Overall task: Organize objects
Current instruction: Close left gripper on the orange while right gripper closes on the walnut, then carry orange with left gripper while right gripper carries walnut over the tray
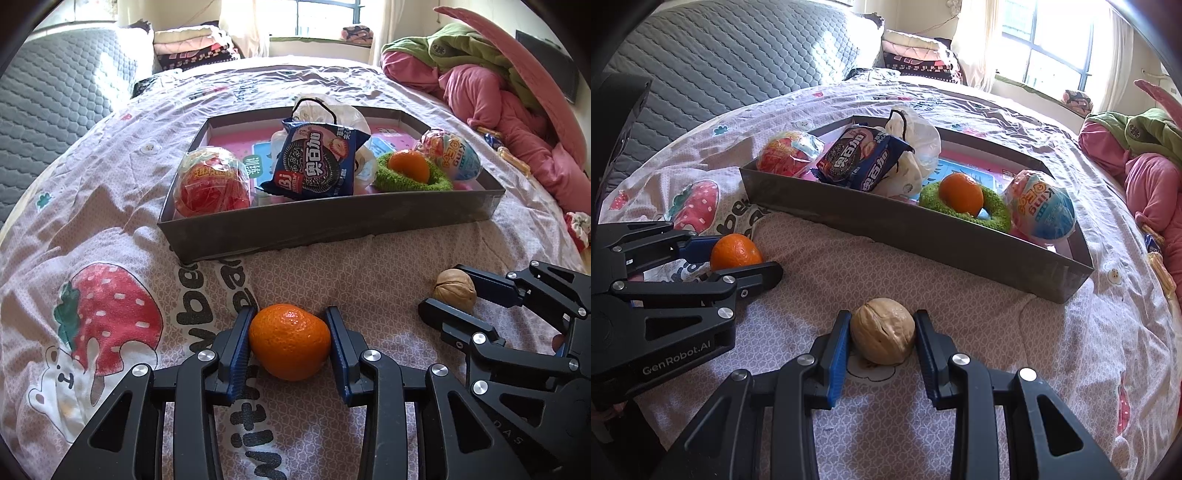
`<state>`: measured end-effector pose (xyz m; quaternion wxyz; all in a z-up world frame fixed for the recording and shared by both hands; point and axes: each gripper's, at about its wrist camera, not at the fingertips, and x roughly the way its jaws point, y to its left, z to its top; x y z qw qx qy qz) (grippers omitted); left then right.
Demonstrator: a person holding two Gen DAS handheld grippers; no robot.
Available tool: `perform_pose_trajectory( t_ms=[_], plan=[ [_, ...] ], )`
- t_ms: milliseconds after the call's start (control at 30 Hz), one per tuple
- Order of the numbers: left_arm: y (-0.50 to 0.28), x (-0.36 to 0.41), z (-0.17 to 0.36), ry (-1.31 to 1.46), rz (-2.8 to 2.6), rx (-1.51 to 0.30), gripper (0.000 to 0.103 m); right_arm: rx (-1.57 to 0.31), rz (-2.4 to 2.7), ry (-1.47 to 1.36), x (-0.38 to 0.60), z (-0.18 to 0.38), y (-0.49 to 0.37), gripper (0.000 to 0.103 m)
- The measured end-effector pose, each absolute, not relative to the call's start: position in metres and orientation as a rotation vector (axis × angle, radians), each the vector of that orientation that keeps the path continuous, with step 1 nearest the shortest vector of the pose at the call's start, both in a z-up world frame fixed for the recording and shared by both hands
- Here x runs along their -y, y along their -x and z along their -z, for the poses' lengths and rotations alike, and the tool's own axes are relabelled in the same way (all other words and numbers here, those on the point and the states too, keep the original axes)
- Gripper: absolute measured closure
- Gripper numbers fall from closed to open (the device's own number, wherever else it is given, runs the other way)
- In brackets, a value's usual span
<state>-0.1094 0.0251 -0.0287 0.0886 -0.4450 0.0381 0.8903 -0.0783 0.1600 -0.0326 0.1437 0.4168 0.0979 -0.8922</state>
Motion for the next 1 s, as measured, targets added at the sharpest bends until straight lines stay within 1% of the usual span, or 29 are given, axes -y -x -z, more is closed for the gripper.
perform_pose_trajectory(
  t_ms=[167, 300, 667, 1000],
  plan=[
    [0.11, -0.023, 0.022, 1.304, -2.669, -0.097, 0.064, -0.259, 2.582, -1.18, -0.162, 0.027, 0.077, 0.069],
    [0.11, -0.024, 0.014, 1.264, -2.705, -0.101, 0.064, -0.298, 2.604, -1.131, -0.16, 0.019, 0.073, 0.069],
    [0.122, -0.022, -0.011, 1.191, -2.776, -0.033, 0.064, -0.297, 2.663, -1.021, -0.159, -0.006, 0.075, 0.069],
    [0.141, -0.017, -0.026, 1.131, -2.849, 0.013, 0.064, -0.221, 2.77, -0.926, -0.177, -0.031, 0.088, 0.069]
  ],
)
